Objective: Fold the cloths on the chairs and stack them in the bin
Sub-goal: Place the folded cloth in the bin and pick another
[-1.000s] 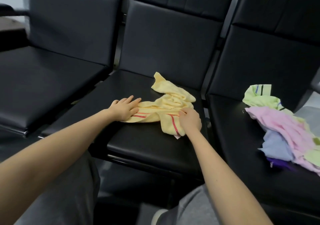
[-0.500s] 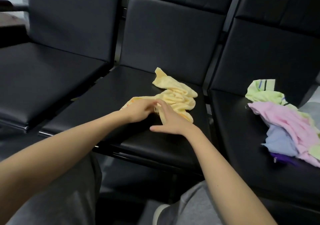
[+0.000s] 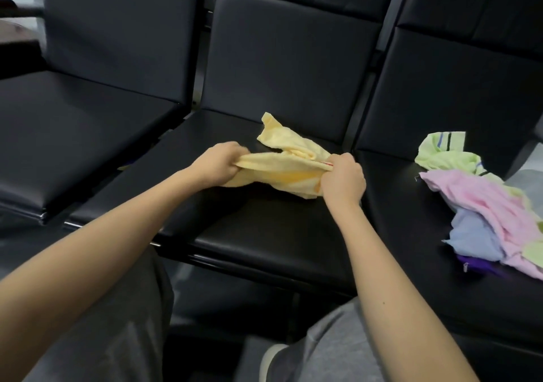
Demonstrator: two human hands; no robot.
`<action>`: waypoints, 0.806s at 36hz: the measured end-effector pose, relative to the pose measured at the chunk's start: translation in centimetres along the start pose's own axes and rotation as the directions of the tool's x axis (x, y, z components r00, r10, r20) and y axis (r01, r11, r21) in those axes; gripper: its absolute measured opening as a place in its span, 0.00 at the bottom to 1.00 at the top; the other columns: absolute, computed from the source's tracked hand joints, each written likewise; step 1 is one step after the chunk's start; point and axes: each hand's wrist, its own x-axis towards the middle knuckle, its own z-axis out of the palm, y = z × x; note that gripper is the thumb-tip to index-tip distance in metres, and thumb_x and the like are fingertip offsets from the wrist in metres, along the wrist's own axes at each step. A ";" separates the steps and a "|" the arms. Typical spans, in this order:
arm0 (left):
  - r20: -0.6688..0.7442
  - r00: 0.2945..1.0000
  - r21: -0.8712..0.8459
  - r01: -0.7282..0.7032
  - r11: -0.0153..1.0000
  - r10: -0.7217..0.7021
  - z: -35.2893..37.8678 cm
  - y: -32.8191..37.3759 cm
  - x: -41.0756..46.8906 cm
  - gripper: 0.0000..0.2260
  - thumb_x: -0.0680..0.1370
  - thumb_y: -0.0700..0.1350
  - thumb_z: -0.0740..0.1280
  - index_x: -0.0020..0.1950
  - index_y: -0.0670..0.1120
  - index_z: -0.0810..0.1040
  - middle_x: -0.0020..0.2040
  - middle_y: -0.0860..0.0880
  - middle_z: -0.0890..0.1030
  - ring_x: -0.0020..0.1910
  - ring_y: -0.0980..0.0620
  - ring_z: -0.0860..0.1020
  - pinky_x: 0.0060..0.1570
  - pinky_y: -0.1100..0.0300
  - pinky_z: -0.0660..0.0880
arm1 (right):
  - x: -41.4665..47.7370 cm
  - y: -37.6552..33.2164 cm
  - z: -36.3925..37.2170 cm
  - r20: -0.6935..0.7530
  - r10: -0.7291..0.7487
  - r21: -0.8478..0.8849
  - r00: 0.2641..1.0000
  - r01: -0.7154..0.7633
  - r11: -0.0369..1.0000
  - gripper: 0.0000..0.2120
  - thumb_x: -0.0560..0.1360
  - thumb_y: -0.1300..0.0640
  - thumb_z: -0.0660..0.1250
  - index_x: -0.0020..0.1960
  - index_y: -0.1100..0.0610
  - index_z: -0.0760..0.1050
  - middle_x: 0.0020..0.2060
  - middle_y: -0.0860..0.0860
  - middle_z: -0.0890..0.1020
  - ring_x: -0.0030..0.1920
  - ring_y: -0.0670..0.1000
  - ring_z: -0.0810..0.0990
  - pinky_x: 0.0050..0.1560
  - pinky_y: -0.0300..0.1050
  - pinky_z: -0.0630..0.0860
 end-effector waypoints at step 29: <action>-0.054 0.997 -0.530 0.021 0.848 -0.058 -2.3 2.4 -0.1 0.10 0.78 0.39 0.62 0.56 0.48 0.79 0.50 0.55 0.81 0.48 0.62 0.78 0.43 0.71 0.73 | 1.1 0.1 -2.0 0.390 0.229 0.766 0.892 -0.452 0.457 0.14 0.78 0.63 0.51 0.53 0.55 0.73 0.46 0.53 0.76 0.40 0.52 0.73 0.30 0.42 0.69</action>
